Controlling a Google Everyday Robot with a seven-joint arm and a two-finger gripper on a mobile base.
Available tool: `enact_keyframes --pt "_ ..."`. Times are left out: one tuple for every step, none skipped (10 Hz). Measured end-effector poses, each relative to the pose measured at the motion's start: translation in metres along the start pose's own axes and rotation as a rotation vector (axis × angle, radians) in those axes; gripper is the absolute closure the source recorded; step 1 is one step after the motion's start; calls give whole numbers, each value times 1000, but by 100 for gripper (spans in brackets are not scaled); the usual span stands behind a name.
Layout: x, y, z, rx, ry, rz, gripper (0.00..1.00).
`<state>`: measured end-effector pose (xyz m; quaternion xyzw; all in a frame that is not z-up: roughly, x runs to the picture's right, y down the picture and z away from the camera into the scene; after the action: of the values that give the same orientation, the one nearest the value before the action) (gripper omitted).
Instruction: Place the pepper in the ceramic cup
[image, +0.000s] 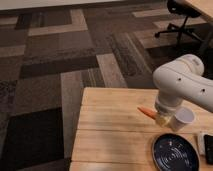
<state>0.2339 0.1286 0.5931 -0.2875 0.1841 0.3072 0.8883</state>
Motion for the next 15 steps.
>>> enact_keyframes --pt "0 0 0 0 0 1 100" --pt "0 0 0 0 0 -1 100" --pt "-1 0 0 1 -1 -1 100" --pt "6 -7 -1 10 5 26 100" --pt "25 -23 -4 34 19 88 100" --pt "41 -35 -5 55 36 133 100" --pt "74 -56 -6 86 83 218 100" --pt "84 -62 -6 94 104 243 100" --pt "118 -75 -8 109 178 308 100" --pt "136 -83 -12 121 233 342 100" --pt "152 -88 -18 130 292 376 100" --pt "156 -88 -19 130 308 385 100" --pt "161 -86 -17 115 335 398 100" --pt "163 -84 -15 94 364 401 100" --pt "167 -84 -10 74 392 401 100"
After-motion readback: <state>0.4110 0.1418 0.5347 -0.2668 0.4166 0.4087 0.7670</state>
